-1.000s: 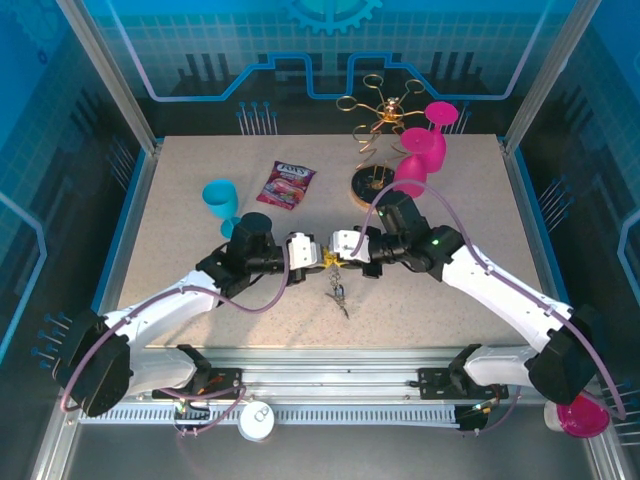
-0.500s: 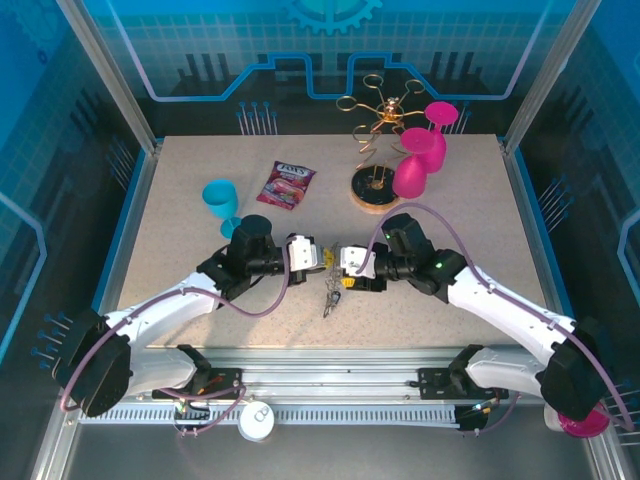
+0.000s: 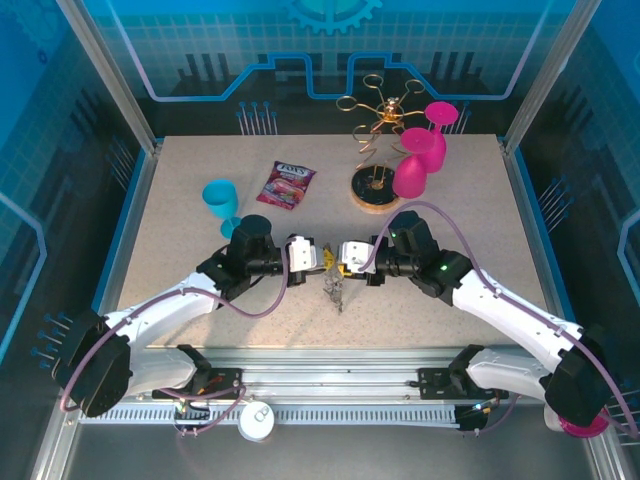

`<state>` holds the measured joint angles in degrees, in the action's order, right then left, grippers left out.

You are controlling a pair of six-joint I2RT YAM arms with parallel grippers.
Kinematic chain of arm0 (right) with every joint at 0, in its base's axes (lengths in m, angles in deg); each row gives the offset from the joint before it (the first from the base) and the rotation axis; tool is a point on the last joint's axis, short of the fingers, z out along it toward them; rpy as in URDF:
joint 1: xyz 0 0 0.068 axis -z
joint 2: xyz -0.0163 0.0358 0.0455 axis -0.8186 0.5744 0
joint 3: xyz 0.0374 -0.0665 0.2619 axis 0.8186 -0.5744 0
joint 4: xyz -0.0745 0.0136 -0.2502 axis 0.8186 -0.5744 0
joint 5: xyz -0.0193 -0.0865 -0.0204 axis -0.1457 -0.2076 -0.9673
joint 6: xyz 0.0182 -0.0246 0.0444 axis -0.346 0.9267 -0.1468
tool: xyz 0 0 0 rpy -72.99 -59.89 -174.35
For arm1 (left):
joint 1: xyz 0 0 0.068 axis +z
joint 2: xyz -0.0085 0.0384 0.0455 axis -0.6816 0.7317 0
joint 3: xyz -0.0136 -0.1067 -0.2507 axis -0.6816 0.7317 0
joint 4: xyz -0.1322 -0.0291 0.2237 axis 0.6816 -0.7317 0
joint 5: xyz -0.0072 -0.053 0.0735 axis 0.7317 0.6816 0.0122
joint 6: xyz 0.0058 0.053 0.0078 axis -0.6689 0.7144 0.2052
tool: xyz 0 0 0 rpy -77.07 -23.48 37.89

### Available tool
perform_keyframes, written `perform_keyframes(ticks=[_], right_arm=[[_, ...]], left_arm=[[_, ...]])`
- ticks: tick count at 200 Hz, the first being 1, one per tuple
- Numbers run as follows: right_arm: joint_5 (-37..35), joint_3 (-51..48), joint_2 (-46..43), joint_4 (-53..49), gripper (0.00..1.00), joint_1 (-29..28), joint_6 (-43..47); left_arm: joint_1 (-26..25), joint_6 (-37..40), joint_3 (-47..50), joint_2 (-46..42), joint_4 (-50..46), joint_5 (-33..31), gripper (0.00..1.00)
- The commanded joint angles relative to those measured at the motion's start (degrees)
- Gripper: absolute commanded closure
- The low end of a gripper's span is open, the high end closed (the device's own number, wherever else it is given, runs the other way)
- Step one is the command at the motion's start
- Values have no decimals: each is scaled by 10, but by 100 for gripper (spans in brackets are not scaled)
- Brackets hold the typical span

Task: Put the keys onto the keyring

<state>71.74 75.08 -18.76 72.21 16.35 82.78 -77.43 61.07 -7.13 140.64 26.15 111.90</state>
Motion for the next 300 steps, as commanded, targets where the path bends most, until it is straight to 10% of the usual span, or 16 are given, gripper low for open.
perform_keyframes(ticks=[1,65,146,228,252,300], right_arm=[[-5,-3,-14,11,70,-7,17],[9,2,-22,-12,72,-12,41],[-5,0,-15,-25,100,-17,52],[-186,-177,1,310,100,-73,70],[-119,-169,-28,293,74,-52,7],[46,-152,-74,241,64,22,-92]], left_arm=[[-3,20,-3,-14,-4,22,100],[-3,27,-4,-9,-11,17,100],[-2,20,-6,-7,-5,15,100],[3,-27,-1,-8,48,28,100],[2,-37,4,-6,64,30,100],[4,-47,13,-6,81,39,100]])
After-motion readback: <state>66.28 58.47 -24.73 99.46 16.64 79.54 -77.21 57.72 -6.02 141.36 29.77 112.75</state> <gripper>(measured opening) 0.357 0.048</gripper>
